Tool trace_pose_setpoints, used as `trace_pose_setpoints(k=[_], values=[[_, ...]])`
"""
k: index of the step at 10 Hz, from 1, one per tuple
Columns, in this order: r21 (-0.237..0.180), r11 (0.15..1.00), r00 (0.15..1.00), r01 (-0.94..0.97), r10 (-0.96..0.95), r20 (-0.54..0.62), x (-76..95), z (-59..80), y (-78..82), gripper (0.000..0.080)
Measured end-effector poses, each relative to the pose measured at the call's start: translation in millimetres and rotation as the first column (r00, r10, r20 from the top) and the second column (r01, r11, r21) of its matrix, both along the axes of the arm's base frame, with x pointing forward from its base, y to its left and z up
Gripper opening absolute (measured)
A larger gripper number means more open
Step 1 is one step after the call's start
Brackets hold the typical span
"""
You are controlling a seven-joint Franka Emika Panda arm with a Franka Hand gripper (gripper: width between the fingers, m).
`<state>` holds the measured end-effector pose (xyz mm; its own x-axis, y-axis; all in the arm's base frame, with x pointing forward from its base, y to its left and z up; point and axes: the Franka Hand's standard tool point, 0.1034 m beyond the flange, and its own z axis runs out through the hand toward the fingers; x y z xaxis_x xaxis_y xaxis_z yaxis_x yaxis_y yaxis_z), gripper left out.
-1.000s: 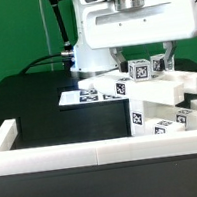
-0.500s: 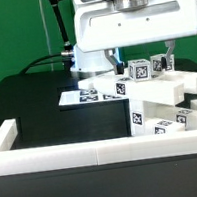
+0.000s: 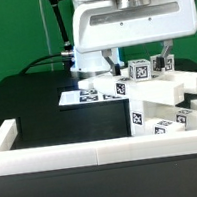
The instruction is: Assemble chair
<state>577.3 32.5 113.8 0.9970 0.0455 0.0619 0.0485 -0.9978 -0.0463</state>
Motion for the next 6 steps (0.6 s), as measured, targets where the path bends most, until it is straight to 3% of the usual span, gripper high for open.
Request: trace_pose_setpoints(k=[2, 6], values=[[0.0, 1.0, 1.0, 0.0, 0.0, 0.0, -0.1, -0.1, 0.0, 0.0287], [0.002, 1.0, 1.0, 0.027, -0.027, -0.002, -0.1, -0.1, 0.0, 0.0285]])
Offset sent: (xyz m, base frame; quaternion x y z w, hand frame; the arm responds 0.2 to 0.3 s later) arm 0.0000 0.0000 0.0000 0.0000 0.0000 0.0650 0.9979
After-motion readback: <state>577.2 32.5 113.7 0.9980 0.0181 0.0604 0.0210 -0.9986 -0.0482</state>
